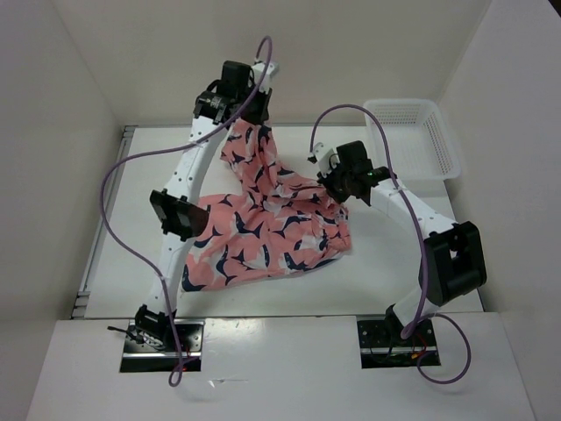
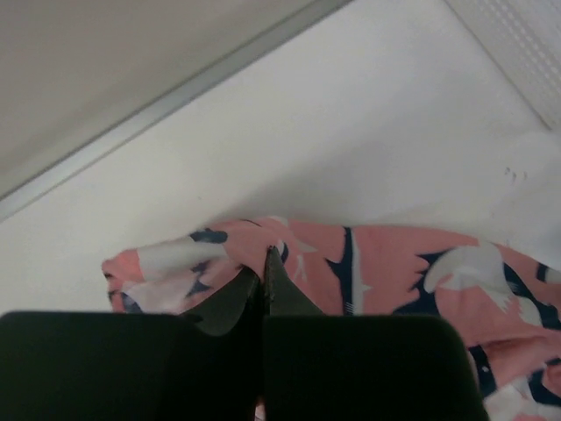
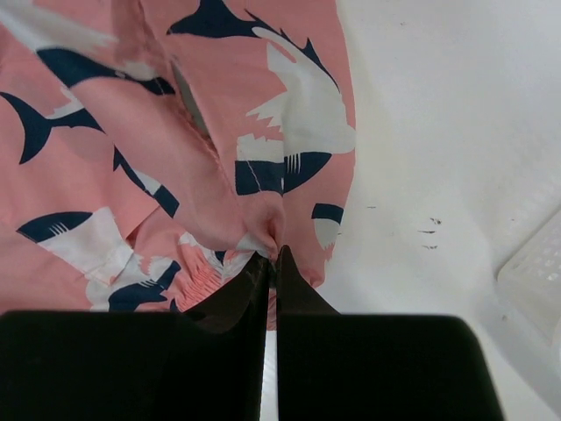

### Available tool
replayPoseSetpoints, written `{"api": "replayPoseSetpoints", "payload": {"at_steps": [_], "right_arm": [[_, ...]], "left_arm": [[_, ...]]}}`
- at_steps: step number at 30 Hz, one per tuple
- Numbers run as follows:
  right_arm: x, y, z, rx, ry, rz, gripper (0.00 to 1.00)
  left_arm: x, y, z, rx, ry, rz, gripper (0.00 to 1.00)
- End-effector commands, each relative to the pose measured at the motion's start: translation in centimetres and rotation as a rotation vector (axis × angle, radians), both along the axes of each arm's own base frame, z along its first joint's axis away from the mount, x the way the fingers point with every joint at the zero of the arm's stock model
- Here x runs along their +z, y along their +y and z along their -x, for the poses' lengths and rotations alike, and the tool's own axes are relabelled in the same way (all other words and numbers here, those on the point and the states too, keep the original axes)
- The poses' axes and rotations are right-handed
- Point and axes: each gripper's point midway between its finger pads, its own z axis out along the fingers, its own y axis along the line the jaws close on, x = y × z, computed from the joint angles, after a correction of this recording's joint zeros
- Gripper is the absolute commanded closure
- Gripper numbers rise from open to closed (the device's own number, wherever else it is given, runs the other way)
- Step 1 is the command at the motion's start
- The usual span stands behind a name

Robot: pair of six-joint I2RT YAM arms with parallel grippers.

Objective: Fold and stack the shorts
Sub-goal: Fold the shorts

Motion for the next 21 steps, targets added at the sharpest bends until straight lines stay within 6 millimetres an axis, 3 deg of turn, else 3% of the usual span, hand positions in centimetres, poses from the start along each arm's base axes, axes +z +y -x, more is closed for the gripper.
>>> {"api": "replayPoseSetpoints", "payload": {"at_steps": [1,3,4,5,6,7,8,9,10,12,13,14,15,16,19,20,21], "right_arm": [[1.5,0.1,-1.6,-0.049,-0.067,-0.03,1.0],[1.6,-0.1,-1.2,-0.049,-0.076,-0.033,1.0],[1.6,-0.1,-1.2,-0.049,-0.076,-0.033,1.0],[1.7,-0.2,-0.9,-0.049,-0.077,-0.034,1.0],[1.5,-0.4,-0.5,-0.041,-0.079,-0.026,1.0],[1.1,-0.3,-0.2,-0.027,-0.069,-0.023,1.0],[1.9,-0.4,-0.2,-0.027,-0.096,-0.034,1.0],[1.5,-0.3,0.1,-0.02,-0.085,-0.037,1.0],[1.7,-0.3,0.2,-0.02,-0.098,-0.042,1.0],[2.4,-0.2,0.4,-0.012,-0.12,-0.058,1.0],[1.9,-0.3,0.6,-0.012,-0.108,-0.054,1.0],[2.4,0.0,0.8,0.004,-0.125,-0.053,1.0],[2.6,-0.1,1.1,0.004,-0.129,-0.055,1.0],[2.2,-0.2,1.2,0.012,-0.125,-0.045,1.0],[2.1,-0.1,2.0,0.039,-0.133,-0.033,1.0],[2.0,-0.3,2.3,0.049,-0.137,-0.023,1.0],[2.1,0.0,3.1,0.073,-0.139,-0.015,1.0]], "left_arm": [[3.7,0.5,3.4,0.007,-0.005,-0.02,1.0],[0.3,1.7,4.7,0.039,0.1,-0.083,1.0],[0.4,2.5,5.8,0.053,0.113,-0.098,1.0],[-4.3,3.3,7.2,0.063,0.229,-0.156,1.0],[-5.7,4.1,8.2,0.079,0.269,-0.188,1.0],[-5.1,4.8,9.5,0.089,0.263,-0.194,1.0],[-5.7,5.4,10.1,0.104,0.264,-0.208,1.0],[-9.5,7.2,12.0,0.145,0.341,-0.286,1.0],[-8.3,8.0,13.5,0.171,0.308,-0.312,1.0],[-9.5,10.7,14.9,0.255,0.303,-0.396,1.0],[-10.8,12.0,16.9,0.273,0.323,-0.431,1.0],[-11.1,12.8,17.8,0.29,0.322,-0.449,1.0],[-10.0,13.4,18.6,0.304,0.29,-0.44,1.0],[-10.8,14.1,19.5,0.318,0.296,-0.461,1.0],[-10.2,16.5,20.4,0.414,0.23,-0.513,1.0],[-12.1,17.5,21.7,0.426,0.26,-0.556,1.0],[-11.9,18.1,22.4,0.44,0.245,-0.558,1.0]]}}
